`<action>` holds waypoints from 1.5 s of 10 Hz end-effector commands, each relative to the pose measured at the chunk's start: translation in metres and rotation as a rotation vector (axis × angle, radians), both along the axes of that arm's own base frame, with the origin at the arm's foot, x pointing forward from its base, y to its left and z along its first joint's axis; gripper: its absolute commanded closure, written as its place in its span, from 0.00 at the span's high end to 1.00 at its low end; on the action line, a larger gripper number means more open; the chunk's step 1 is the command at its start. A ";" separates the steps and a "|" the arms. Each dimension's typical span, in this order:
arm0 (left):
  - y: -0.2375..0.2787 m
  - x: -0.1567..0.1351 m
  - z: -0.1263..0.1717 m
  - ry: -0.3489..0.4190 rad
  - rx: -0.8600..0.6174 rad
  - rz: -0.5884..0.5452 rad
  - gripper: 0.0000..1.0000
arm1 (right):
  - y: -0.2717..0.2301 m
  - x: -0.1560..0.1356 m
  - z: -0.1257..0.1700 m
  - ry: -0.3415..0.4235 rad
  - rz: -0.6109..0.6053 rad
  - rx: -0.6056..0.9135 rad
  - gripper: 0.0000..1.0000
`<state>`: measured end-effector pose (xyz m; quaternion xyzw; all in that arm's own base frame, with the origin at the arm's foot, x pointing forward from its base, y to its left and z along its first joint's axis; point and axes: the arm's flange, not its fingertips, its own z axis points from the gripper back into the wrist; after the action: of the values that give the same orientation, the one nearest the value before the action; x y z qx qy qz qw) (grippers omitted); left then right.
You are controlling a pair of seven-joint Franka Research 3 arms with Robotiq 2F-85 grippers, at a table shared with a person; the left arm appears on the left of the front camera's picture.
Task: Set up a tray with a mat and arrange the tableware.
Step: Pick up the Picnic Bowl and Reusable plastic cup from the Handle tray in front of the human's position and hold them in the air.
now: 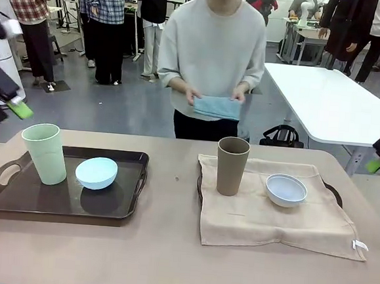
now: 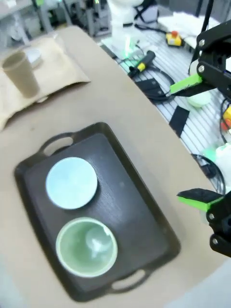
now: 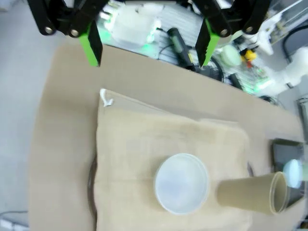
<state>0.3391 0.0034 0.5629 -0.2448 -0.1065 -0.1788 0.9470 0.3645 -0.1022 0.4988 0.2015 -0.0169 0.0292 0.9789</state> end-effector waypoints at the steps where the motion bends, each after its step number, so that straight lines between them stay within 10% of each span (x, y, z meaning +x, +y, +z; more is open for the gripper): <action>1: 0.048 -0.014 -0.008 -0.015 -0.153 0.061 1.00 | -0.035 0.002 0.001 0.001 -0.059 0.294 1.00; 9: 0.049 -0.016 -0.001 0.001 -0.103 0.086 1.00 | -0.031 -0.005 0.000 -0.014 -0.068 0.224 1.00; 15: 0.170 -0.012 -0.030 0.006 -0.401 0.235 1.00 | -0.142 -0.018 -0.025 0.132 -0.230 0.715 1.00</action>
<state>0.3181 0.1656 0.5338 -0.3813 -0.1617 -0.0313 0.9097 0.3369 -0.2320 0.4774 0.5008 0.0079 -0.1007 0.8596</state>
